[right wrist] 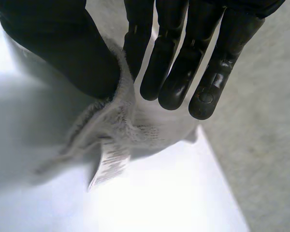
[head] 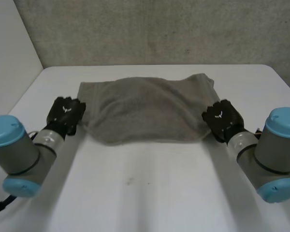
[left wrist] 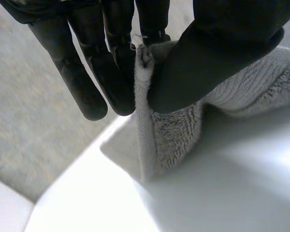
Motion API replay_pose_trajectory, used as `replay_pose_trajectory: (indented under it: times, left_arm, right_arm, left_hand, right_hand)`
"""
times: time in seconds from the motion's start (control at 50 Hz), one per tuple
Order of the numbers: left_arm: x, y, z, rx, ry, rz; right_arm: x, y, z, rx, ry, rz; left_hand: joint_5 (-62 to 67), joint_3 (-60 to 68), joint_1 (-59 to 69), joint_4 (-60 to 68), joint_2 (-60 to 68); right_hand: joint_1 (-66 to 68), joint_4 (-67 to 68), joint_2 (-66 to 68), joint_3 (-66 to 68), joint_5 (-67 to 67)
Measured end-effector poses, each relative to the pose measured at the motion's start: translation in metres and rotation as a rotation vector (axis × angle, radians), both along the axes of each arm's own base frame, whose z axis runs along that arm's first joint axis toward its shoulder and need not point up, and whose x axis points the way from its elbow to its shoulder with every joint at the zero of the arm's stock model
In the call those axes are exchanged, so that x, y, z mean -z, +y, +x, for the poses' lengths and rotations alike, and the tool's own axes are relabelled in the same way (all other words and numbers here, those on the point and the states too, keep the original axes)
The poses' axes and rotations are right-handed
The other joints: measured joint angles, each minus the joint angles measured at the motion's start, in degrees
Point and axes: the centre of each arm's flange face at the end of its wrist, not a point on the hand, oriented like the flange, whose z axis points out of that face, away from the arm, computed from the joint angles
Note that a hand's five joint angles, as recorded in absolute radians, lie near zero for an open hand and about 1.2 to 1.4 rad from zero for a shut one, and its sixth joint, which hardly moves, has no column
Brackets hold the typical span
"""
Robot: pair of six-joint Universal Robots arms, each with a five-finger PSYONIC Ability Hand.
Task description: Fold the laundry
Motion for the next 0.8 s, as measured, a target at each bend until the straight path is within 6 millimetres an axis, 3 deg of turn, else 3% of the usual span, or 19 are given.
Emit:
replay_pose_trajectory:
  times: [0.14,0.16,0.26,0.36,0.42,0.5,0.56,0.64,0.8]
  left_arm:
    - [-0.014,0.031,0.022,-0.03,-0.125,0.113]
    - [-0.025,0.052,0.029,-0.033,-0.184,0.173]
    - [-0.048,0.099,0.044,-0.022,-0.311,0.307]
    - [-0.067,0.131,0.058,-0.013,-0.407,0.401]
    - [-0.076,0.131,0.062,-0.024,-0.434,0.376]
    - [-0.082,0.112,0.064,-0.045,-0.429,0.298]
    - [-0.078,0.086,0.061,-0.055,-0.405,0.244]
    - [-0.065,0.057,0.052,-0.04,-0.381,0.229]
    - [-0.03,0.02,0.036,0.008,-0.376,0.276]
  right_arm:
    - [-0.024,0.023,-0.017,0.03,0.048,0.15]
    - [-0.038,0.038,-0.025,0.041,0.075,0.233]
    - [-0.064,0.076,-0.04,0.034,0.149,0.381]
    - [-0.082,0.107,-0.053,-0.006,0.259,0.467]
    - [-0.087,0.109,-0.057,-0.031,0.315,0.433]
    - [-0.085,0.095,-0.056,-0.039,0.339,0.356]
    - [-0.073,0.068,-0.051,-0.026,0.35,0.271]
    - [-0.058,0.041,-0.045,0.014,0.364,0.204]
    - [-0.032,0.013,-0.029,0.042,0.4,0.186]
  left_hand:
    - [0.0,0.0,0.0,0.0,0.0]
    - [0.0,0.0,0.0,0.0,0.0]
    - [0.0,0.0,0.0,0.0,0.0]
    - [0.0,0.0,0.0,0.0,0.0]
    - [0.0,0.0,0.0,0.0,0.0]
    - [0.0,0.0,0.0,0.0,0.0]
    - [0.0,0.0,0.0,0.0,0.0]
    - [0.0,0.0,0.0,0.0,0.0]
    - [0.1,0.0,0.0,0.0,0.0]
  right_hand:
    - [0.0,0.0,0.0,0.0,0.0]
    - [0.0,0.0,0.0,0.0,0.0]
    - [0.0,0.0,0.0,0.0,0.0]
    - [0.0,0.0,0.0,0.0,0.0]
    - [0.0,0.0,0.0,0.0,0.0]
    - [0.0,0.0,0.0,0.0,0.0]
    - [0.0,0.0,0.0,0.0,0.0]
    - [0.0,0.0,0.0,0.0,0.0]
    - [0.0,0.0,0.0,0.0,0.0]
